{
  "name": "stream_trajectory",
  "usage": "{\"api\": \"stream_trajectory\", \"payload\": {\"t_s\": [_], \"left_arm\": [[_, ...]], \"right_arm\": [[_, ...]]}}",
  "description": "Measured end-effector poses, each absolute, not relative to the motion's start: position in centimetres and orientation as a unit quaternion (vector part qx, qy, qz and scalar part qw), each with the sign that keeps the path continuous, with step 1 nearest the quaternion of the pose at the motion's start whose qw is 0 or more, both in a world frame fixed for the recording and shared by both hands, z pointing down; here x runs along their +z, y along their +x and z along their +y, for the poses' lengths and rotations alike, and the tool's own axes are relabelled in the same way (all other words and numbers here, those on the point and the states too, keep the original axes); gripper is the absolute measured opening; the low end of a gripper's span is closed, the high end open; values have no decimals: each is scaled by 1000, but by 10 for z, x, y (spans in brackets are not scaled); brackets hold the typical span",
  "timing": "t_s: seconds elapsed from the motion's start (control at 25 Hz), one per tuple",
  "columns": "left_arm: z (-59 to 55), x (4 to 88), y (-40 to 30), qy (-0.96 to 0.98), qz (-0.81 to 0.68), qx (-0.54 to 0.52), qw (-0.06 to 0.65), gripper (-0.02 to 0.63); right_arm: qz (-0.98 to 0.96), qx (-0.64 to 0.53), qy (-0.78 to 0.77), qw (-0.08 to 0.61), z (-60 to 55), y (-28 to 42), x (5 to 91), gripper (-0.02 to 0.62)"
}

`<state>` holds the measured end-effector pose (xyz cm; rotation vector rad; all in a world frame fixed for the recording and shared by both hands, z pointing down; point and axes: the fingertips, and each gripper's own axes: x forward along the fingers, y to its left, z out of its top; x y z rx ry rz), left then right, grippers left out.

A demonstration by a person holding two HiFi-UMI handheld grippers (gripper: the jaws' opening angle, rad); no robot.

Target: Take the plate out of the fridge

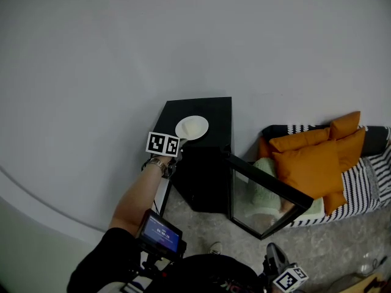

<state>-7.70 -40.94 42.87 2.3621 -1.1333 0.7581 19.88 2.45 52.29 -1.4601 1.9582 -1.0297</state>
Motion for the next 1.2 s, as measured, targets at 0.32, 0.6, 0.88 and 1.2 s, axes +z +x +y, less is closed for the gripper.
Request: {"api": "stream_trajectory", "payload": {"t_s": [0.32,0.6,0.88,1.2], "left_arm": [[-299,383,-76,920,-295,77,248,6],[-123,411,-91,935,-244,32,254,6],[4,482,-108,910,-260,46,318,6],[84,525,-104,904,-247,100,333,6]], "right_arm": [[776,-374,-474,182,34,176,515,3],[830,-405,-364,120,54,134,525,3],[873,-404,-266,57,61,75,527,3],[887,-405,-220,31,72,17,531,3]]}}
